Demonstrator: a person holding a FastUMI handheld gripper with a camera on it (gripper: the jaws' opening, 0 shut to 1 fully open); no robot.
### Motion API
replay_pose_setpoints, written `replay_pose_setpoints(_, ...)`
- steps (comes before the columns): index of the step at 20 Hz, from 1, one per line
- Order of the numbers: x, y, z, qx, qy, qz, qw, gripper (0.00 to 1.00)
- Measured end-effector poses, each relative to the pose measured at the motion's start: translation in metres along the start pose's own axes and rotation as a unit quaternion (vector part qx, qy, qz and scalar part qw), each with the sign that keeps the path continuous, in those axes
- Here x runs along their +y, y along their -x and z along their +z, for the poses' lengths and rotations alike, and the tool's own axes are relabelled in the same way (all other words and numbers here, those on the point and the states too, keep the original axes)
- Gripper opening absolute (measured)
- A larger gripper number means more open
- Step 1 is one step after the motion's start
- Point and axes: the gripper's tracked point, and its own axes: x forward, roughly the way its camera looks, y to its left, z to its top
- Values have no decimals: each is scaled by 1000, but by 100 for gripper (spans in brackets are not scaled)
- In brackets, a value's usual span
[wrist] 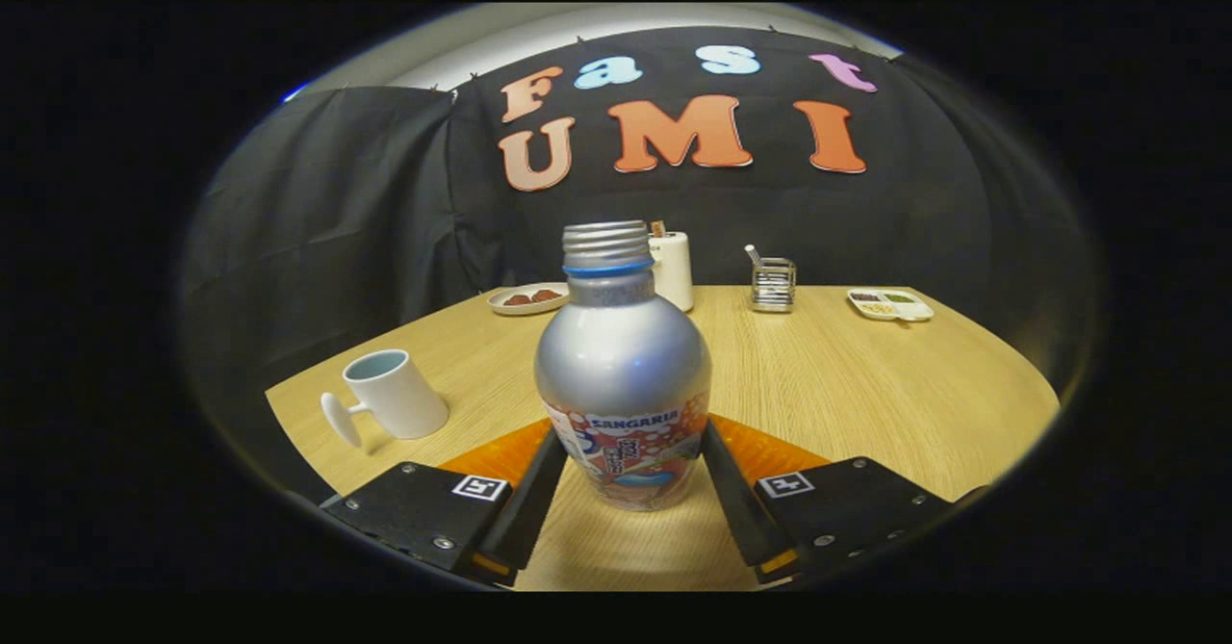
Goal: Take the bottle from table, then pour the juice into the cup, finally place the bottle on the coaster
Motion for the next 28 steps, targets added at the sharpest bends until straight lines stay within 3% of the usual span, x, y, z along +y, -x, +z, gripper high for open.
replay_pose_setpoints(13,27,-20,26,-11,97,-21,995,77)
replay_pose_setpoints(20,28,-35,29,-12,186,-66,980,77)
replay_pose_setpoints(25,45,-44,28,-6,218,-51,975,77)
replay_pose_setpoints(28,59,-48,25,-9,279,-49,959,77)
